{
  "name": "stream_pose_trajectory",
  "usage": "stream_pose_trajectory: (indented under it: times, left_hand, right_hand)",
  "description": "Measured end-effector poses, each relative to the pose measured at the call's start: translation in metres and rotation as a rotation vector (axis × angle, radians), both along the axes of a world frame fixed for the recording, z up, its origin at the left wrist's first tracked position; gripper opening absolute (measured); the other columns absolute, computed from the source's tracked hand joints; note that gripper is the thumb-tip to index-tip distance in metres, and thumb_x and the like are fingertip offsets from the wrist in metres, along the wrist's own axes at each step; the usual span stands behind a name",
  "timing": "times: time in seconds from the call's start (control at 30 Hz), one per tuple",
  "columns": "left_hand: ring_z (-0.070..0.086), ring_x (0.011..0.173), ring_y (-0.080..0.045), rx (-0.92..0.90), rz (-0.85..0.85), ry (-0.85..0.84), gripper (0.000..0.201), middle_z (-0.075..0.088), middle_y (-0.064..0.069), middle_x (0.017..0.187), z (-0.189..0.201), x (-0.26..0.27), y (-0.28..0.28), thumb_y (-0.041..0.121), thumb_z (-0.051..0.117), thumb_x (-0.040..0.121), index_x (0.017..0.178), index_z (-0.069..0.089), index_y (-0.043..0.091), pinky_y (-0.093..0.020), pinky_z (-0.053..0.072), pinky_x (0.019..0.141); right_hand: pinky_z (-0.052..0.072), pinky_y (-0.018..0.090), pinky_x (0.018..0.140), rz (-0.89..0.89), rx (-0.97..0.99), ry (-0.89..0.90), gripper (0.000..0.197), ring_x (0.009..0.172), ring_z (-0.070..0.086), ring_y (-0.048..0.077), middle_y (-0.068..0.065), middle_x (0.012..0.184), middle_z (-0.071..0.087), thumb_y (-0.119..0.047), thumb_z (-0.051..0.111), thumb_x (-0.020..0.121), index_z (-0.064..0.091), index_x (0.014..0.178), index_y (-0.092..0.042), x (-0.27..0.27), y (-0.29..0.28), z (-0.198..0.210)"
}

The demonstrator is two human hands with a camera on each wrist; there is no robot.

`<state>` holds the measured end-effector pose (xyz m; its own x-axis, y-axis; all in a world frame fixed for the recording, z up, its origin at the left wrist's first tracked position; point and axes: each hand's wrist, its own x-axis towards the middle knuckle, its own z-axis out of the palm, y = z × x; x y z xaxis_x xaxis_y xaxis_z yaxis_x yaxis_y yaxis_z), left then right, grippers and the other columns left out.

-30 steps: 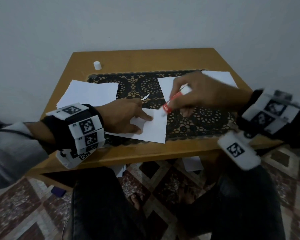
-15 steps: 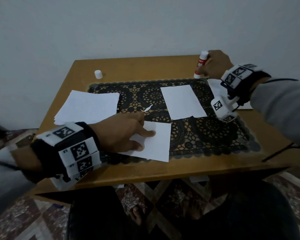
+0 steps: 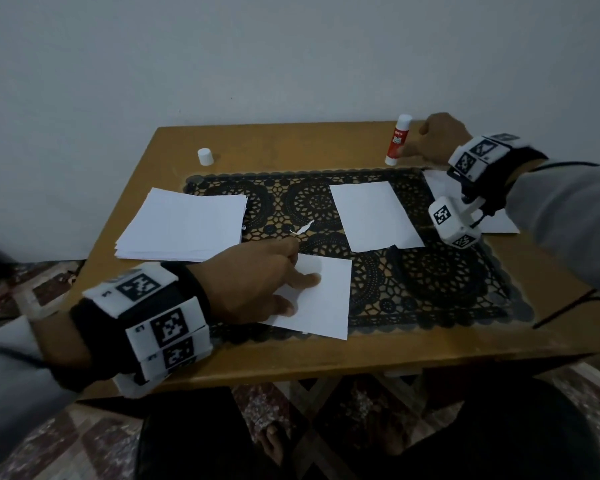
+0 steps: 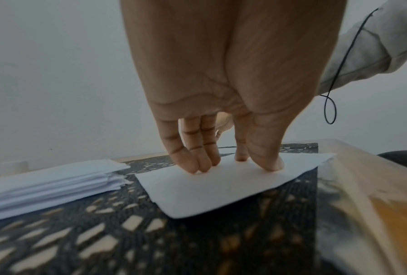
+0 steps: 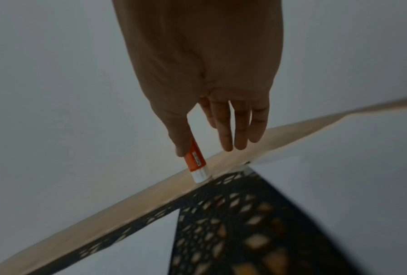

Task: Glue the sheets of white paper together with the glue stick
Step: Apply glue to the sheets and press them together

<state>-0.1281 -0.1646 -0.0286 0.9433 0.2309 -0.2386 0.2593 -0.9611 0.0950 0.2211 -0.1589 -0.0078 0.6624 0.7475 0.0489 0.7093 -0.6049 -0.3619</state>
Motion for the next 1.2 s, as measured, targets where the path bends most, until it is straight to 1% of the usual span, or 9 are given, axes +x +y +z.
stream_pose_trajectory:
  times: [0.2, 0.27, 0.33, 0.4, 0.5, 0.7, 0.97, 1.1, 1.2]
  left_hand:
    - [0.041, 0.110, -0.014, 0.034, 0.029, -0.007, 0.058, 0.037, 0.002, 0.123, 0.001, -0.003, -0.007, 0.039, 0.053, 0.094, 0.147, 0.029, 0.038, -0.021, 0.033, 0.085]
    - [0.041, 0.110, -0.014, 0.044, 0.036, -0.009, 0.058, 0.037, 0.002, 0.123, 0.000, -0.004, -0.009, 0.039, 0.053, 0.094, 0.147, 0.029, 0.038, -0.020, 0.033, 0.084]
    - [0.041, 0.112, -0.015, 0.058, 0.043, -0.008, 0.059, 0.037, 0.002, 0.123, 0.000, -0.004, -0.012, 0.039, 0.053, 0.094, 0.147, 0.029, 0.037, -0.021, 0.033, 0.088]
    - [0.041, 0.113, -0.015, 0.065, 0.051, -0.005, 0.059, 0.037, 0.002, 0.124, 0.001, -0.004, -0.014, 0.038, 0.054, 0.094, 0.147, 0.029, 0.037, -0.022, 0.034, 0.090]
    - [0.042, 0.113, -0.016, 0.061, 0.070, -0.003, 0.059, 0.036, 0.002, 0.124, 0.002, -0.005, -0.017, 0.037, 0.054, 0.094, 0.147, 0.029, 0.037, -0.023, 0.034, 0.090]
    - [0.042, 0.112, -0.016, 0.081, 0.079, 0.008, 0.059, 0.038, 0.000, 0.124, 0.003, -0.004, -0.020, 0.035, 0.054, 0.094, 0.147, 0.029, 0.037, -0.025, 0.036, 0.090]
    - [0.043, 0.112, -0.016, 0.085, 0.096, 0.017, 0.059, 0.038, 0.001, 0.125, 0.003, -0.003, -0.021, 0.034, 0.055, 0.094, 0.147, 0.029, 0.037, -0.020, 0.032, 0.086]
    - [0.043, 0.117, -0.018, 0.055, 0.125, 0.004, 0.056, 0.040, 0.001, 0.127, 0.004, -0.005, -0.022, 0.033, 0.058, 0.092, 0.144, 0.035, 0.034, -0.025, 0.035, 0.093]
    - [0.049, 0.106, -0.016, -0.006, 0.176, -0.010, 0.044, 0.047, 0.002, 0.123, 0.007, -0.007, -0.022, 0.027, 0.060, 0.091, 0.133, 0.047, 0.030, -0.026, 0.041, 0.088]
  right_hand:
    - [0.046, 0.038, 0.089, 0.099, -0.273, -0.203, 0.049, 0.109, 0.056, 0.037, 0.019, 0.122, 0.059, -0.031, 0.074, 0.082, 0.061, 0.116, 0.003, -0.003, -0.054, 0.015]
    - [0.042, 0.036, 0.077, 0.063, -0.368, -0.193, 0.044, 0.089, 0.058, 0.033, 0.017, 0.099, 0.061, -0.038, 0.072, 0.085, 0.059, 0.096, 0.003, 0.002, -0.077, 0.016]
    - [0.036, 0.031, 0.061, -0.011, -0.399, -0.079, 0.050, 0.056, 0.048, 0.022, 0.008, 0.055, 0.053, -0.041, 0.072, 0.084, 0.044, 0.064, -0.004, 0.008, -0.099, 0.013]
    - [0.030, 0.028, 0.050, -0.062, -0.406, 0.026, 0.053, 0.044, 0.041, 0.017, 0.004, 0.041, 0.043, -0.038, 0.072, 0.083, 0.037, 0.057, -0.008, 0.009, -0.116, 0.007]
    - [0.032, 0.029, 0.050, -0.067, -0.400, 0.045, 0.047, 0.055, 0.043, 0.018, 0.007, 0.061, 0.046, -0.033, 0.077, 0.080, 0.042, 0.062, -0.008, 0.009, -0.129, -0.004]
    - [0.048, 0.031, 0.051, -0.184, -0.256, 0.236, 0.030, 0.051, 0.057, 0.027, 0.016, 0.056, 0.060, -0.011, 0.078, 0.080, 0.056, 0.066, 0.004, 0.015, -0.135, -0.008]
    - [0.045, 0.032, 0.050, -0.282, -0.092, 0.336, 0.022, 0.056, 0.054, 0.027, 0.018, 0.071, 0.058, -0.010, 0.065, 0.090, 0.053, 0.081, 0.006, 0.015, -0.143, -0.003]
    - [0.055, 0.036, 0.053, -0.172, 0.129, 0.437, 0.015, 0.060, 0.056, 0.028, 0.023, 0.086, 0.056, -0.007, 0.064, 0.090, 0.053, 0.082, 0.000, 0.005, -0.146, 0.014]
    - [0.057, 0.029, 0.046, 0.069, 0.288, 0.209, 0.017, 0.066, 0.062, 0.033, 0.025, 0.085, 0.060, -0.005, 0.068, 0.085, 0.057, 0.083, 0.008, -0.021, -0.144, 0.036]
